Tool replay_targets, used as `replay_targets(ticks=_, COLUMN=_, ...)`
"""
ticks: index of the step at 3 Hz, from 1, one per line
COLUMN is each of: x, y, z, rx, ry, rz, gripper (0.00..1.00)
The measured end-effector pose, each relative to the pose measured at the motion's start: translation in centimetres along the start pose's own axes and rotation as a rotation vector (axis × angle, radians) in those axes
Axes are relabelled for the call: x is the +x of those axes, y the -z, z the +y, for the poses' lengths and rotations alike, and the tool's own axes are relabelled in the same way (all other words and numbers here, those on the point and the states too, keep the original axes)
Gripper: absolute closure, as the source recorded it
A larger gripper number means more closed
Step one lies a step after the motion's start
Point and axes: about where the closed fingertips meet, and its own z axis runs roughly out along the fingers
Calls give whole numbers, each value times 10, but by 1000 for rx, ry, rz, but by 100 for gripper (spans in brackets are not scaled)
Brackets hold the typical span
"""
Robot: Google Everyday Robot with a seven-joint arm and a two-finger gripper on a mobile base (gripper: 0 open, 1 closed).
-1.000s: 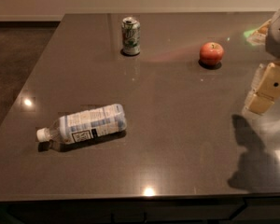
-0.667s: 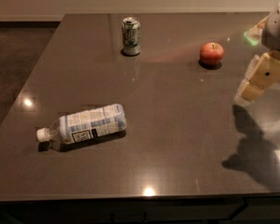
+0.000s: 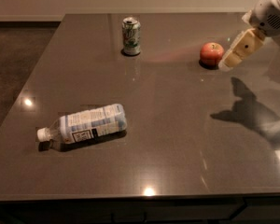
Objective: Move apple near 7up can
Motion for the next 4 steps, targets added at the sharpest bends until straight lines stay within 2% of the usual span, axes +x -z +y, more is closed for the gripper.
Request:
replay_targets(ticks=1, x=-3, y=-23, z=-33, rx=23, ry=-63, rz=-16, gripper=0)
replay_targets(ticks=2, x=-7, y=-56, z=-55, rx=22, ry=-123, rz=-7, gripper=0)
replay_targets(ticks=3, x=-6, y=-101, z=-71, rx=2, ry=-198, rz=25, gripper=0)
replay_targets(ticks=4, x=-3, y=-124, z=-76, rx=-9, ry=-233, rz=43, gripper=0)
